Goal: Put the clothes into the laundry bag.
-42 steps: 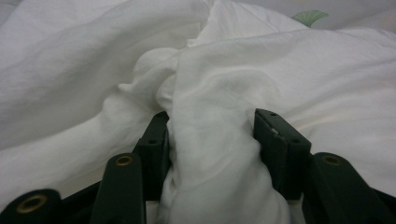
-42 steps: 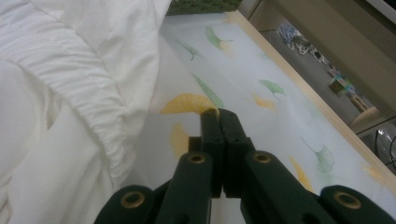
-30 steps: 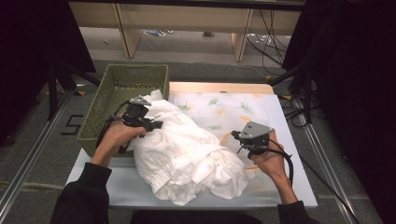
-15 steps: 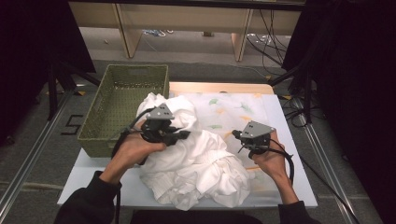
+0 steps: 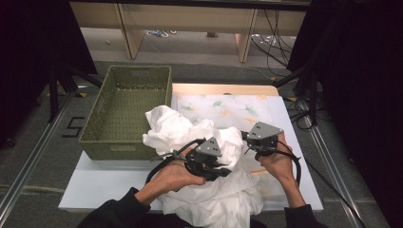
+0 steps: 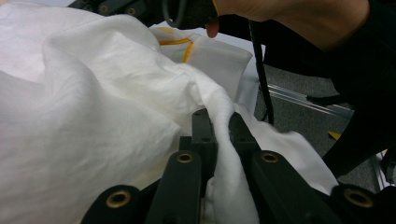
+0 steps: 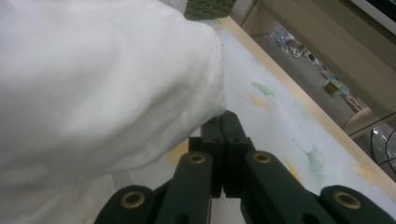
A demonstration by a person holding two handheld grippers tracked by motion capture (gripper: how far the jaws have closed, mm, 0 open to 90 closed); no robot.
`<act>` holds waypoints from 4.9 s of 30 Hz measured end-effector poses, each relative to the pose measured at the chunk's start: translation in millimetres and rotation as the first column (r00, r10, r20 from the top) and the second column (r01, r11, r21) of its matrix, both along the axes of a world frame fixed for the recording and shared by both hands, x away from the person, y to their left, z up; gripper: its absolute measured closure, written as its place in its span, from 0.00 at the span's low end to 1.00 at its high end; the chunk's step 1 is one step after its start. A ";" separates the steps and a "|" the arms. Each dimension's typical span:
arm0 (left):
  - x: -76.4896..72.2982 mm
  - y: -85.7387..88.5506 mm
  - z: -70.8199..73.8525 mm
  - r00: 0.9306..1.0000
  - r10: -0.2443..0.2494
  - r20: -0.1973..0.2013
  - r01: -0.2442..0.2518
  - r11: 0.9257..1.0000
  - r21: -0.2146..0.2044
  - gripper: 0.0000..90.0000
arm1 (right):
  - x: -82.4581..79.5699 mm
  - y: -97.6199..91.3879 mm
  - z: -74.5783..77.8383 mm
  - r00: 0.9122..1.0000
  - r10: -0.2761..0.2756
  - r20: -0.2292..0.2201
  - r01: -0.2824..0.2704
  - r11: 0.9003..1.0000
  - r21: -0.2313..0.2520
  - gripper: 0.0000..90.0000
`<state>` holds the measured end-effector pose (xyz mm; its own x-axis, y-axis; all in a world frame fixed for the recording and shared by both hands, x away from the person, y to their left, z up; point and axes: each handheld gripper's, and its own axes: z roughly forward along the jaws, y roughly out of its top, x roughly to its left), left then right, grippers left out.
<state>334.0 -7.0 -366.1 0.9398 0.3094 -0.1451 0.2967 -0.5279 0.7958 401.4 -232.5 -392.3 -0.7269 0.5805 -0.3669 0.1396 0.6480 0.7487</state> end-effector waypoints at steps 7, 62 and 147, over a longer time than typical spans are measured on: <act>12.5 -38.0 -45.0 1.000 0.018 -0.003 -0.017 0.996 0.087 0.92 | -2.4 2.9 2.5 1.000 -0.006 0.016 0.006 1.000 -0.003 1.00; 52.2 80.6 12.7 0.971 0.240 -0.009 -0.240 0.968 -0.070 0.98 | -2.9 3.7 3.5 1.000 0.002 0.022 -0.002 1.000 -0.016 1.00; 44.3 -21.8 -64.5 0.997 0.082 -0.007 -0.081 0.994 0.075 0.81 | -18.3 1.2 29.9 0.998 0.025 0.058 -0.027 0.999 0.021 1.00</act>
<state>378.3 -28.8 -430.6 0.9097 0.3951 -0.1280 0.3487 -0.5592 0.7522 383.1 -231.3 -362.3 -0.7197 0.5700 -0.3963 0.0790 0.6343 0.7690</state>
